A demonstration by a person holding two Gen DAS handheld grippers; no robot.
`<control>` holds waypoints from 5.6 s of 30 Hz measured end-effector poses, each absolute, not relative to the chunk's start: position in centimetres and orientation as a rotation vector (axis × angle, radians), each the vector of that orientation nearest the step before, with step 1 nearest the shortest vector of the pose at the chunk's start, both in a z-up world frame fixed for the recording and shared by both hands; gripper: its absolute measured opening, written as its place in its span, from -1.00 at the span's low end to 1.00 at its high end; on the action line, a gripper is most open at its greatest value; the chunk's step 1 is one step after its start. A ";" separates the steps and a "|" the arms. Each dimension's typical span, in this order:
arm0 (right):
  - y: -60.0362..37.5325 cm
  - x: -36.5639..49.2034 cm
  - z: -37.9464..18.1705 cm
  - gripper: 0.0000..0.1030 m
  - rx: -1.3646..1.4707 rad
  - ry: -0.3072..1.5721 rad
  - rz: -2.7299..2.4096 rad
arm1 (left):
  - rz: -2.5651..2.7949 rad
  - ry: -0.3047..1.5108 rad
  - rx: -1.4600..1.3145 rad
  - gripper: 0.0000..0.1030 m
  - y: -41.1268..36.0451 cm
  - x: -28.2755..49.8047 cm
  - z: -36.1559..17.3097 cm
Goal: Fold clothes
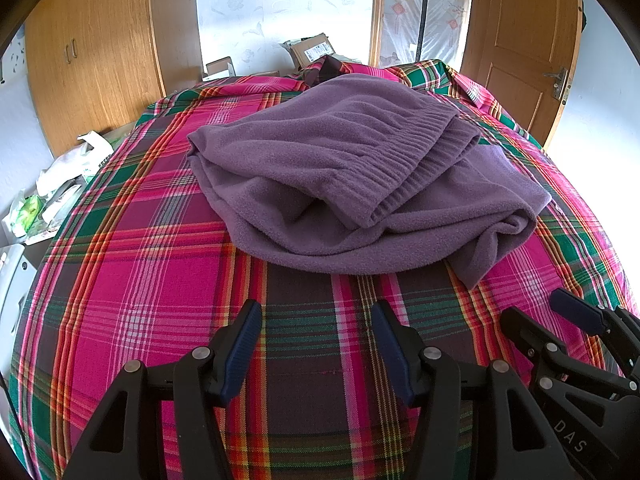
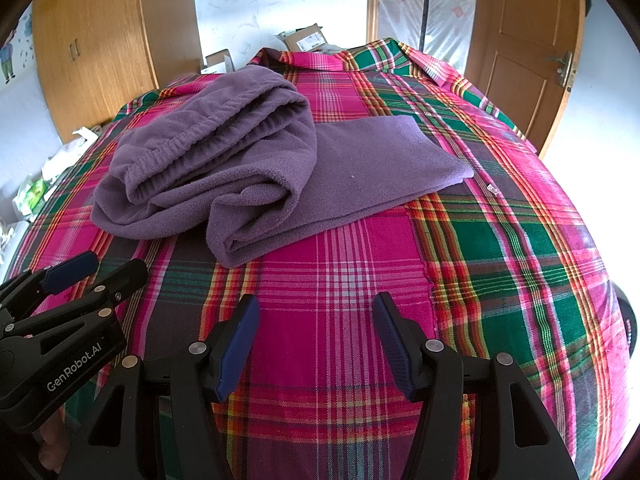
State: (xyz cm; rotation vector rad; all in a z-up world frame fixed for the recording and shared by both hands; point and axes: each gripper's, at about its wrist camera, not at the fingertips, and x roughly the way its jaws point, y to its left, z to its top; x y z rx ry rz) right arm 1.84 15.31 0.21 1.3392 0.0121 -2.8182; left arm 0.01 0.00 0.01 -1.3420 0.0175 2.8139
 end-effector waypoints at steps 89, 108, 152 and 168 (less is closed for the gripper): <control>15.6 2.0 1.9 0.22 1.240 0.026 -2.774 | 2.763 0.130 -1.266 0.17 -2.5 -1.4 2.8; 16.0 0.0 5.5 0.22 1.057 0.056 -2.803 | 2.735 0.198 -1.180 0.16 -2.3 -3.3 5.2; 15.5 -3.7 2.9 -0.77 1.059 0.072 -2.592 | 2.689 0.164 -1.199 -0.49 -5.1 -9.8 6.8; 19.6 -3.1 8.5 -0.80 0.846 0.013 -2.832 | 2.840 -0.036 -1.097 -0.49 -11.2 -8.6 11.5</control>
